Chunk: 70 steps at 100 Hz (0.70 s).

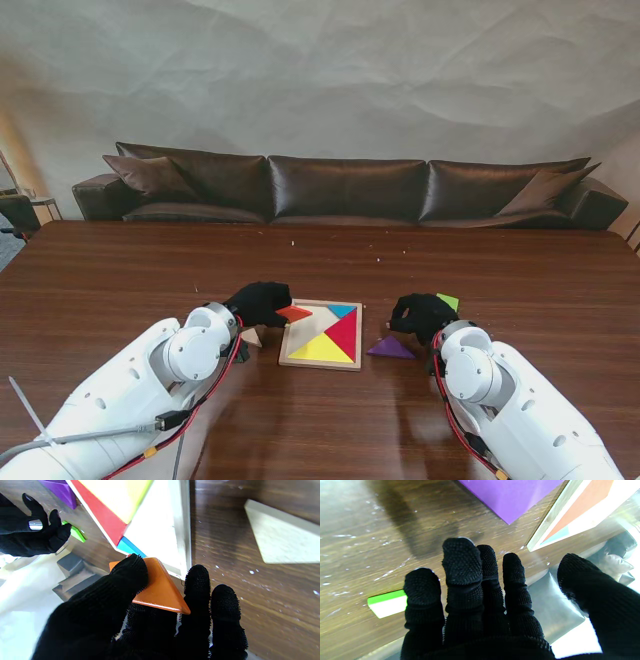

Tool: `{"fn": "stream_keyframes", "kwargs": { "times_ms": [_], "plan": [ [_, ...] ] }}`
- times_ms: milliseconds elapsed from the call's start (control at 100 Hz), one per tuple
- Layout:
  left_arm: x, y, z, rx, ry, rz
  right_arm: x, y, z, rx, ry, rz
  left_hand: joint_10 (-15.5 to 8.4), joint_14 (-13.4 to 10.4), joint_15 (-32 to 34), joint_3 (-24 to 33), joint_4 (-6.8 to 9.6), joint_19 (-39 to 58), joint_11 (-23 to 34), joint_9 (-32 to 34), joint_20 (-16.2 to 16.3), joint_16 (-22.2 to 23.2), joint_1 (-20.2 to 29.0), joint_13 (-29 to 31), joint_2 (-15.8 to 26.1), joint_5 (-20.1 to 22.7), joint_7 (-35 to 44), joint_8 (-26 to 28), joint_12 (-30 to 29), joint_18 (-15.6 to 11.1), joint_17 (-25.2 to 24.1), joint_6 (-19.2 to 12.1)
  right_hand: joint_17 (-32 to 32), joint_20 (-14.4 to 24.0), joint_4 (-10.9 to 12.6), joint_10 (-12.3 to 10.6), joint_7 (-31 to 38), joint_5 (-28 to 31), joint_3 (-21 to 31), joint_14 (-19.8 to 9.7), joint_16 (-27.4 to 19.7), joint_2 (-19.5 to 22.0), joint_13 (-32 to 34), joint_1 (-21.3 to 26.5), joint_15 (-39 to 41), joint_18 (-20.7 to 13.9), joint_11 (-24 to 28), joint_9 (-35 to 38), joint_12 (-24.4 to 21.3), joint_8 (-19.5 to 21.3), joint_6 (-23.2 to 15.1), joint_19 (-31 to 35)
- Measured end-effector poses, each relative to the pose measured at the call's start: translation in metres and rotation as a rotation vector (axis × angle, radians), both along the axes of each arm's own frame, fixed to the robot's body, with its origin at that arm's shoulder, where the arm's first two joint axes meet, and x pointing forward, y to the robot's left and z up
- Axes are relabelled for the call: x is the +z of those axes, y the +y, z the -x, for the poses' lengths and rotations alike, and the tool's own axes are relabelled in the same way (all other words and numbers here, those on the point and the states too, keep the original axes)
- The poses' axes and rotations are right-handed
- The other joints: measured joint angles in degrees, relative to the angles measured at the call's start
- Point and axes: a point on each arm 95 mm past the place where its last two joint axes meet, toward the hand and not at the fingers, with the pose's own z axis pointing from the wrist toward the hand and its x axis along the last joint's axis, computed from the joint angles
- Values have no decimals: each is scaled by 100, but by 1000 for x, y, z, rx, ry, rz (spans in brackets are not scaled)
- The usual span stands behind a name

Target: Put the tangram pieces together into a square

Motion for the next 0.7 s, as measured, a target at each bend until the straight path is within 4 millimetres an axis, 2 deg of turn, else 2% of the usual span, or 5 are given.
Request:
{"fn": "stream_keyframes", "kwargs": {
  "times_ms": [30, 220, 400, 540, 700],
  "plan": [
    [-1, -2, 0, 2, 12, 9, 0, 0, 0, 0, 0, 0, 20, 17, 59, -27, 66, 59, 24, -22, 20, 0, 7, -14, 1, 0, -6, 5, 6, 2, -13, 10, 0, 0, 0, 0, 0, 0, 0, 0, 0, 0, 0, 0, 0, 0, 0, 0, 0, 0, 0, 0],
    [-3, -15, 1, -3, 66, 50, 0, 0, 0, -1, -2, -2, 184, 145, 438, -481, 65, 416, 39, -180, 347, 128, 223, -188, 371, -141, -136, 37, 143, 9, -145, 213, 0, 0, 0, 0, 0, 0, 0, 0, 0, 0, 0, 0, 0, -2, 0, 0, 0, 0, 4, 0],
    [-4, -22, 1, 6, 110, 56, -1, -1, -1, -3, -4, -3, 318, 205, 1352, -838, 169, 886, 39, -272, 896, 576, 358, -180, 624, -213, -216, 44, 150, 22, -137, 359, 0, 0, 0, 0, 0, 0, 0, 0, 0, 0, 0, 0, 0, -3, 0, 0, 0, 0, 6, 0],
    [-5, -26, 1, 13, 117, 35, -1, -1, -1, -4, -5, -5, 389, 205, 1885, -887, 170, 1099, 29, -168, 1164, 763, 360, -107, 635, -178, -216, 44, 132, 23, 91, 430, 0, 0, 0, 0, 0, 0, 0, 0, 0, 0, 0, 0, 0, -3, 0, 0, 0, 0, 7, 0],
    [-6, -34, 1, 17, 108, 10, -2, 0, -1, -4, -6, -6, 441, 103, 2330, -888, 170, 1357, -50, -1, 1329, 867, 360, 322, 634, -61, -251, -3, 68, 66, 513, 520, 0, 0, 0, 0, 0, 0, 0, 0, 0, 0, 0, 0, 0, -4, 0, 0, 0, 0, 8, 0]
  ]
}}
